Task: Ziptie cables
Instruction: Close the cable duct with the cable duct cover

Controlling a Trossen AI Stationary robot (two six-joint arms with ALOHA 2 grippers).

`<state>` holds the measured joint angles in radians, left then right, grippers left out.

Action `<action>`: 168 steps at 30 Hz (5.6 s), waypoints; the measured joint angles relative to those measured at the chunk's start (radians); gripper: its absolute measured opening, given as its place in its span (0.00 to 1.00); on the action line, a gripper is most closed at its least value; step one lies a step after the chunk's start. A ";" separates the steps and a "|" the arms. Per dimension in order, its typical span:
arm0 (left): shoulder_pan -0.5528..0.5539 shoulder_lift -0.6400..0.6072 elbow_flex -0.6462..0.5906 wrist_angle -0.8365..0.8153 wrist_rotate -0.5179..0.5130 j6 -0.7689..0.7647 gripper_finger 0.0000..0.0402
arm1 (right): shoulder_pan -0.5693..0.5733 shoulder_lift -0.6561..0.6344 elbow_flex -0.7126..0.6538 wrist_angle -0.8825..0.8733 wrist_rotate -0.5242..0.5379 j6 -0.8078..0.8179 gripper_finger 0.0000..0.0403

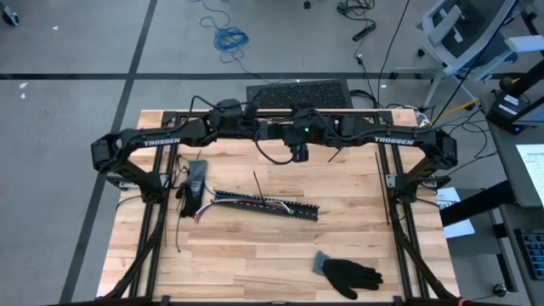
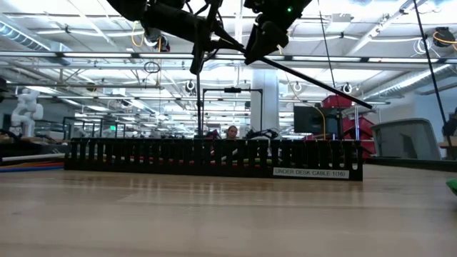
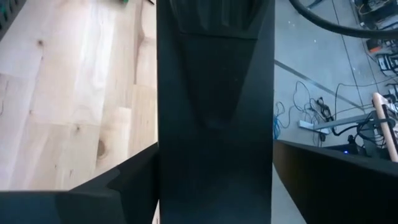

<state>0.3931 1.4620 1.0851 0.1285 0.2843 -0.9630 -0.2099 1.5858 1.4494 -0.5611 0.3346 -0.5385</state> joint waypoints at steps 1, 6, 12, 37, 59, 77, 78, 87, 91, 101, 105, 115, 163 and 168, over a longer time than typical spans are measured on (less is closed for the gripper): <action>0.000 0.000 0.000 0.001 -0.001 0.000 0.00 | -0.001 0.000 0.000 0.001 -0.001 0.000 0.69; 0.000 0.000 0.000 0.001 -0.001 0.000 0.00 | 0.000 0.000 0.000 0.005 -0.001 0.000 0.65; 0.001 0.000 0.001 0.001 -0.004 0.000 0.00 | 0.000 0.000 0.000 0.005 0.000 0.003 0.58; 0.000 0.001 0.001 0.016 -0.005 0.010 0.03 | 0.000 -0.001 0.000 -0.012 0.004 0.006 0.53; 0.000 -0.005 -0.001 0.057 0.011 0.108 0.30 | 0.000 -0.003 0.001 -0.025 0.006 -0.002 0.53; 0.137 -0.092 0.000 -0.123 0.208 0.270 0.59 | -0.001 -0.008 -0.001 -0.235 0.007 0.034 0.53; 0.153 -0.113 0.001 -0.152 0.207 0.303 0.59 | -0.001 -0.008 -0.002 -0.275 0.005 0.056 0.53; 0.284 -0.280 0.002 -0.434 0.010 0.627 0.59 | 0.031 -0.009 -0.001 -0.547 -0.264 0.393 0.53; 0.295 -0.351 0.002 -0.527 -0.093 0.737 0.59 | 0.098 -0.010 -0.001 -0.535 -0.380 0.439 0.53; 0.299 -0.474 0.001 -0.652 -0.182 0.907 0.59 | 0.207 0.033 0.000 -0.130 -0.333 0.609 0.53; 0.308 -0.526 0.001 -0.720 -0.157 0.949 0.59 | 0.241 0.068 0.000 -0.122 -0.340 0.755 0.53; 0.302 -0.592 0.001 -0.778 -0.139 1.020 0.59 | 0.372 0.129 0.139 -0.309 -0.278 0.944 0.53; -0.200 -0.087 -0.455 -0.588 -0.046 0.850 0.59 | 0.426 0.053 0.232 -0.633 -0.226 0.841 0.54; -0.244 -0.093 -0.431 -0.588 -0.038 0.808 0.59 | 0.430 0.071 0.232 -0.673 -0.229 0.844 0.54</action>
<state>0.1496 1.3689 0.6537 -0.4595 0.2462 -0.1552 0.2201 1.6564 1.6810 -1.2339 0.1055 0.3058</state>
